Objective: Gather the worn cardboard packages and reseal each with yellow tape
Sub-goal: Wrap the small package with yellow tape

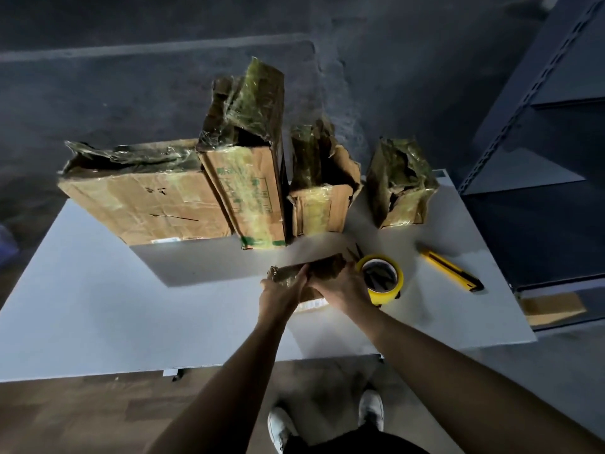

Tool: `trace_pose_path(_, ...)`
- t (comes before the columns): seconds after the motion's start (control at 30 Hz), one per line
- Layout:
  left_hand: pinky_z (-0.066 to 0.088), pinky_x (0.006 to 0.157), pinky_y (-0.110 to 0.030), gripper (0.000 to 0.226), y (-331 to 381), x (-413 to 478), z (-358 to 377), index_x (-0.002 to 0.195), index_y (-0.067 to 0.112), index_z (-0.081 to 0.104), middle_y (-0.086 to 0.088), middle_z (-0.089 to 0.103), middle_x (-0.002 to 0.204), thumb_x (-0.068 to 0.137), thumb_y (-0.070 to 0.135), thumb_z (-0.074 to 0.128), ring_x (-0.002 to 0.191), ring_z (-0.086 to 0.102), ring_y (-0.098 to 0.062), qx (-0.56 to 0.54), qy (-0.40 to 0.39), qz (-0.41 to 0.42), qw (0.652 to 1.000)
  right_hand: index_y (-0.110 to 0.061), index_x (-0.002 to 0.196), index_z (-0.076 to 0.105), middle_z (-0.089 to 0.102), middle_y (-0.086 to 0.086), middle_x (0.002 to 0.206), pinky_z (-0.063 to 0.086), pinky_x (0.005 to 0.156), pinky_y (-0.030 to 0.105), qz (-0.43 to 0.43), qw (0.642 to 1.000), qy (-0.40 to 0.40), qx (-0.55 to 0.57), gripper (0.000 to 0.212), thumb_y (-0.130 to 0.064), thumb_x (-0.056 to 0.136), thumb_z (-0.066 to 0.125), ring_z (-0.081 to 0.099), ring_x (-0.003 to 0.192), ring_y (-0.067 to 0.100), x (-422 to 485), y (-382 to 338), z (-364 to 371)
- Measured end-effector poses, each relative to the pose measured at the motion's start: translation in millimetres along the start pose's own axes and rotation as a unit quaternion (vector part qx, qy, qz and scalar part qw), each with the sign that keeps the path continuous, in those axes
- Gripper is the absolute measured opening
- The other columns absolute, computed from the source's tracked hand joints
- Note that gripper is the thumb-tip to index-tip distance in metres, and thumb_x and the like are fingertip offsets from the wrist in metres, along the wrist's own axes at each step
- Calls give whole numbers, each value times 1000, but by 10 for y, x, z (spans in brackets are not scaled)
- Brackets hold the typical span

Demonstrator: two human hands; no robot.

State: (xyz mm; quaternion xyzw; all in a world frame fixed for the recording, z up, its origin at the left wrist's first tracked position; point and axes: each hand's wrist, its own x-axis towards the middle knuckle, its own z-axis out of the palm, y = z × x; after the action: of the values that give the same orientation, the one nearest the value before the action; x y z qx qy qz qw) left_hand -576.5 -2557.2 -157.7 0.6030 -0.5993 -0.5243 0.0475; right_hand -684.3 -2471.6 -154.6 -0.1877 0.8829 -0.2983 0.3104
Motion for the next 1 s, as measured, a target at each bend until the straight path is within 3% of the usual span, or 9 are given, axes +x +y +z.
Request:
trace_pose_path(0.17, 58, 83, -41, 92, -126, -5, 76, 114, 14, 64, -6, 72, 101, 60, 87, 57, 93, 67, -25, 7, 54, 12, 998, -6, 135, 48, 60, 15, 129, 43, 85, 28, 14, 998, 58, -35, 69, -58, 90, 60, 58, 116, 30, -57, 26, 57)
trace_pose_path(0.33, 57, 74, -47, 63, -105, 1, 4, 96, 1, 68, -20, 70, 89, 87, 63, 58, 83, 67, -37, 28, 76, 61, 995, -1, 106, 63, 68, 22, 104, 31, 66, 28, -50, 993, 101, -32, 45, -43, 102, 47, 62, 98, 35, -52, 83, -1)
trace_pose_path(0.43, 57, 72, -48, 48, -104, -71, -51, 88, 9, 72, -22, 68, 82, 97, 50, 49, 77, 67, -41, 51, 81, 85, 992, -6, 87, 60, 66, 25, 92, 29, 65, 32, -79, 993, 89, 7, 43, -39, 105, 40, 60, 90, 39, -67, 147, -61)
trace_pose_path(0.53, 55, 77, -46, 38, -46, -141, -65, 110, 18, 68, -20, 68, 93, 105, 32, 34, 85, 65, -40, 104, 57, 110, 987, 1, 108, 60, 64, 23, 105, 39, 77, 33, -59, 997, 28, 29, 50, -43, 104, 36, 60, 101, 39, -68, 176, -120)
trace_pose_path(0.6, 51, 82, -40, 48, -44, -147, -92, 131, 11, 53, -19, 63, 109, 103, 46, 37, 99, 62, -37, 104, 46, 104, 988, -4, 120, 56, 62, 14, 113, 43, 78, 29, -29, 998, -25, 49, 67, -65, 91, 50, 60, 105, 32, -65, 158, -139)
trace_pose_path(0.67, 51, 81, -36, 85, -45, -149, -101, 117, 8, 61, -14, 66, 107, 80, 83, 44, 100, 64, -32, 108, -9, 81, 991, -9, 121, 55, 62, 8, 114, 44, 66, 24, 0, 997, -53, 55, 86, -79, 72, 64, 60, 100, 24, -69, 122, -124)
trace_pose_path(0.7, 54, 81, -36, 88, -65, -127, -91, 105, 10, 67, -12, 69, 100, 71, 88, 46, 95, 66, -30, 89, -13, 70, 994, -8, 120, 57, 64, 7, 112, 45, 64, 23, 8, 997, -55, 56, 92, -82, 65, 67, 61, 99, 23, -60, 122, -103)
trace_pose_path(0.87, 45, 61, -30, 53, -128, -56, -55, 80, 13, 71, -8, 69, 81, 87, 64, 58, 76, 62, -23, 74, 4, 79, 994, -2, 121, 60, 64, 12, 115, 43, 72, 27, 24, 999, -11, 28, 74, -63, 80, 69, 60, 101, 27, 13, 156, -24)
trace_pose_path(1.0, 56, 66, -41, 52, -130, 11, -74, 76, 8, 71, -19, 69, 76, 93, 55, 57, 73, 66, -35, 98, 42, 103, 989, 0, 107, 64, 65, 19, 107, 41, 77, 32, -23, 998, 58, -8, 58, -55, 96, 52, 59, 106, 34, 1, 143, -26)
